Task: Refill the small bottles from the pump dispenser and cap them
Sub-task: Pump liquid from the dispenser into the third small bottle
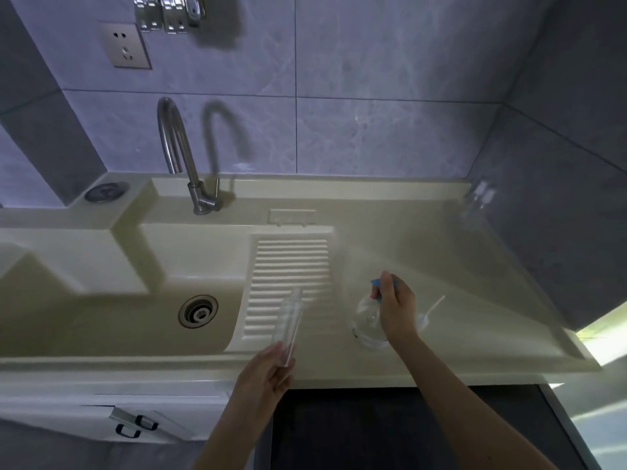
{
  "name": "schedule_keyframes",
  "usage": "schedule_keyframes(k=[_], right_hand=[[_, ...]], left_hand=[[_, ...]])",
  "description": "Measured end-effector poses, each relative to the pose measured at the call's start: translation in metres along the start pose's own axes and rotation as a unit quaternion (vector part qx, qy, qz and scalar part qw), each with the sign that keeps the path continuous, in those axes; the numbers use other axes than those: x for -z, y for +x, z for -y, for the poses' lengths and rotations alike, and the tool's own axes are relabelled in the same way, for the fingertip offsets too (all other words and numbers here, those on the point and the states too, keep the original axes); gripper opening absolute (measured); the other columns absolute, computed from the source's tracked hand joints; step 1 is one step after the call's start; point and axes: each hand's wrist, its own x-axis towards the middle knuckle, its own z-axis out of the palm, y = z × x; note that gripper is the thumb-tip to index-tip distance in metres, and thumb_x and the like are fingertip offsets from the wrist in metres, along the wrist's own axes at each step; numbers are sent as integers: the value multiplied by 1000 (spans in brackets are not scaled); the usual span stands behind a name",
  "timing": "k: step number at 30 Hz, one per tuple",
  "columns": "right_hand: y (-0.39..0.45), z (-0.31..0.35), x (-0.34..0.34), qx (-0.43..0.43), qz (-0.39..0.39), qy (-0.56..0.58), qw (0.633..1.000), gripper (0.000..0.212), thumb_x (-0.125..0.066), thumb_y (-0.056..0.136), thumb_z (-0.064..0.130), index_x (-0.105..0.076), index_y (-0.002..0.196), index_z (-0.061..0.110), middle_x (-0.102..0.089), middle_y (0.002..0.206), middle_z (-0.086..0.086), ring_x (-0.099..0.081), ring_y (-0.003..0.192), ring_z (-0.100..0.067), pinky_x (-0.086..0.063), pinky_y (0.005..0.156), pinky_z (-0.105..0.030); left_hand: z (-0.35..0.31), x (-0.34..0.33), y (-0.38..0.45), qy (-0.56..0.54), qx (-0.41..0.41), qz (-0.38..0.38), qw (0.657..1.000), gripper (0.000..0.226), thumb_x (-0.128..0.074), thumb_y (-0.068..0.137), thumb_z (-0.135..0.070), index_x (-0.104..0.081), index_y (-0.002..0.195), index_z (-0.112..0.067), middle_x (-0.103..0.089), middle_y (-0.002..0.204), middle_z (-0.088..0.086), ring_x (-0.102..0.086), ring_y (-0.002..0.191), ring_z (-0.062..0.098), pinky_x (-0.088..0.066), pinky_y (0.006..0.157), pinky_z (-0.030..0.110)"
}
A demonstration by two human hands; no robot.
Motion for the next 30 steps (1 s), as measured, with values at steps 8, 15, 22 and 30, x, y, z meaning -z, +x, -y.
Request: schedule_keyframes(k=[8,15,22,30], right_hand=[[0,-6,5,8,20,-11,1000,41,-40,95,41,-58,67,18,-55,57,7,-44,49,-5,-37,56,-26],[32,40,10,9,-11,-39,999,14,-52,96,17,-59,93,5,-59,82,10,-58,69,7,-50,69,-26],[69,46,0,-141,193,-223,945,26,-52,93,32,-64,91,9,-66,99,-6,-60,77,-15,-54,80,-41],[70,44,-3,-202,215,-159,942,28,-48,98,26,-63,79,12,-66,85,-1,-58,75,-14,-43,57,-23]], left_hand=[[1,-5,8,42,-40,31,998,15,-62,83,-14,-62,93,-3,-57,82,8,-52,73,17,-45,62,28],[10,-16,20,84,-83,50,992,40,-74,75,-7,-59,111,-1,-68,106,13,-68,93,22,-55,76,32],[20,-32,16,263,-252,9,931,36,-76,72,4,-60,99,-14,-68,101,-3,-66,89,6,-52,69,18],[13,-46,24,292,-271,20,917,37,-74,72,3,-59,98,-19,-66,104,-6,-63,95,5,-50,68,15]])
